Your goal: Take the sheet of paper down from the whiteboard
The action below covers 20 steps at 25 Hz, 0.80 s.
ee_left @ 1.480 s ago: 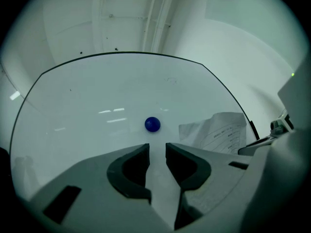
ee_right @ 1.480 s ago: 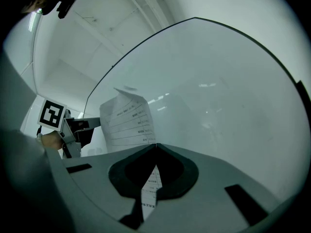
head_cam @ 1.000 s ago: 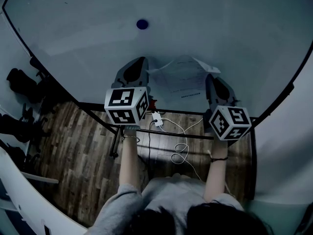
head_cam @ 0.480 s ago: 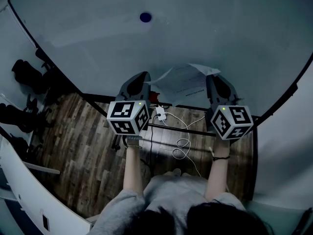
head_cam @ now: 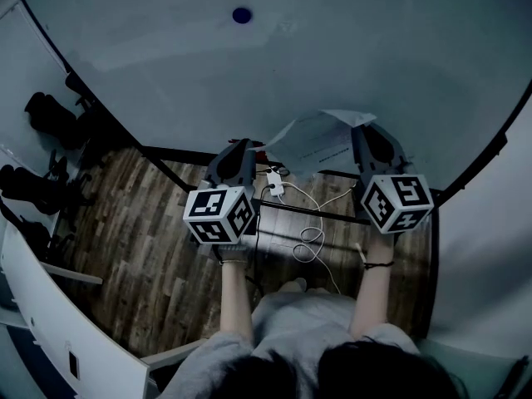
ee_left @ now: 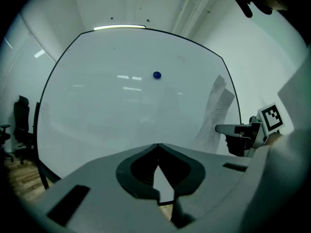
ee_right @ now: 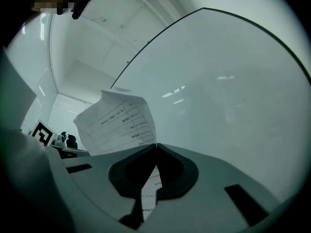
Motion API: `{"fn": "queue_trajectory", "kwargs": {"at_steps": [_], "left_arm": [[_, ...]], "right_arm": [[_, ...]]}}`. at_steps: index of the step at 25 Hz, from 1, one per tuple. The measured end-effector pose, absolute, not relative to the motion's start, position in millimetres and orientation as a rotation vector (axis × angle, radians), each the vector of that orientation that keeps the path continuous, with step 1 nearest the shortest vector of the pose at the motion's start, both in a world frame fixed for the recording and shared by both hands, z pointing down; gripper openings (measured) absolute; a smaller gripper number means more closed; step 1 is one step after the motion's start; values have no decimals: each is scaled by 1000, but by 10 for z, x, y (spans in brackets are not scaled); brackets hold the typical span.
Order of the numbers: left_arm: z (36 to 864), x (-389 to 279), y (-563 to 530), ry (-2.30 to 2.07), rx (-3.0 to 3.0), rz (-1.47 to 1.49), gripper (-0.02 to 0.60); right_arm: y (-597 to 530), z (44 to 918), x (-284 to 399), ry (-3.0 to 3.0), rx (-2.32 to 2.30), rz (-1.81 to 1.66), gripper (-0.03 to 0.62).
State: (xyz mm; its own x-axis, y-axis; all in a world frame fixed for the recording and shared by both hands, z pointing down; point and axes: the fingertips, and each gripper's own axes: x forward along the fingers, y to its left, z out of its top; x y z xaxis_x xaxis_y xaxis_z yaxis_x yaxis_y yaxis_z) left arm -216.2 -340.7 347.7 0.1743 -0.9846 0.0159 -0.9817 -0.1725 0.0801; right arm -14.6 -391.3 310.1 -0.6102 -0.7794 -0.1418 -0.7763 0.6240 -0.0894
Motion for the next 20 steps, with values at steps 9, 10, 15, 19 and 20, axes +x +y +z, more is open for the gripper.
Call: {"fn": "queue_trajectory", "kwargs": {"at_steps": [9, 10, 15, 19, 20], "left_arm": [[3533, -2100, -3206, -2026, 2316, -52, 6], [3534, -2102, -3204, -2031, 2308, -45, 6], [3522, -2099, -3197, -2046, 2295, -26, 6], [3535, -2092, -3200, -2054, 2291, -15, 6], [3531, -2091, -3201, -2056, 2289, -16, 6]], "right_arm": [[-3799, 3073, -182, 2722, -1216, 8, 0], [-3792, 3073, -184, 2724, -1211, 9, 0], [-3786, 3062, -207, 2727, -1185, 6, 0], [-3801, 3070, -180, 2724, -1179, 2, 2], [-3805, 3070, -170, 2724, -1178, 2, 0]]}}
